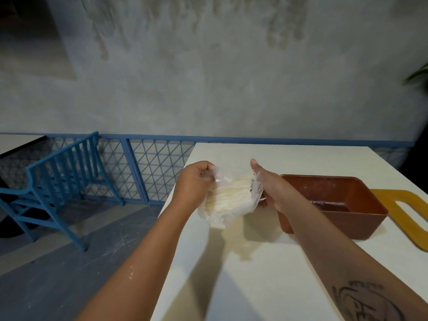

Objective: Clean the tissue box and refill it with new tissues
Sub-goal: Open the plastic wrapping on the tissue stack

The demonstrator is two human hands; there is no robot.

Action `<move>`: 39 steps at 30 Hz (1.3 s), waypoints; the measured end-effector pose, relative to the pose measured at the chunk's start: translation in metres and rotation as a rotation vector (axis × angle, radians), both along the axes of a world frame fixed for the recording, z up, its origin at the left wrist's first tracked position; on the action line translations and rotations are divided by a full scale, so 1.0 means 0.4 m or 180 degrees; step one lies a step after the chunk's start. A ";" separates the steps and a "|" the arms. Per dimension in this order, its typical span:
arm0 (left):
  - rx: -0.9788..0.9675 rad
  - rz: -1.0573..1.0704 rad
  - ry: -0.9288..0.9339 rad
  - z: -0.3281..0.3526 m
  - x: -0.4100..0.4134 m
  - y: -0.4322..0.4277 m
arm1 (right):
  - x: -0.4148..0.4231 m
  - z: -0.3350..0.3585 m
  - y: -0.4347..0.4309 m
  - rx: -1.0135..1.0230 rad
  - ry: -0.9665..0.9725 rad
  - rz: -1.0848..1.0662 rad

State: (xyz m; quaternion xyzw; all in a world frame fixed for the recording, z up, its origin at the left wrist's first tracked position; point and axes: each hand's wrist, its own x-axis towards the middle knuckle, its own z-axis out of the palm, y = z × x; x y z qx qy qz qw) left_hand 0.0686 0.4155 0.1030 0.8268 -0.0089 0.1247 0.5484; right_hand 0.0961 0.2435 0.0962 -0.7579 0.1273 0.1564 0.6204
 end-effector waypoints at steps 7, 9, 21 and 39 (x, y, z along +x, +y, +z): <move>-0.0407 0.0354 -0.0269 -0.017 0.014 -0.020 | -0.058 0.017 0.002 -0.0331 -0.1543 0.0213; -0.0573 0.0225 -0.0223 -0.007 0.014 -0.027 | -0.072 0.017 0.004 -0.0827 -0.2194 0.0439; 0.0864 0.0408 -0.0669 -0.022 0.002 -0.011 | -0.040 0.025 0.050 -0.1517 -0.3157 -0.0338; 0.0200 0.0360 -0.0324 -0.001 0.033 -0.021 | -0.077 0.052 0.050 -0.2737 -0.2984 0.0591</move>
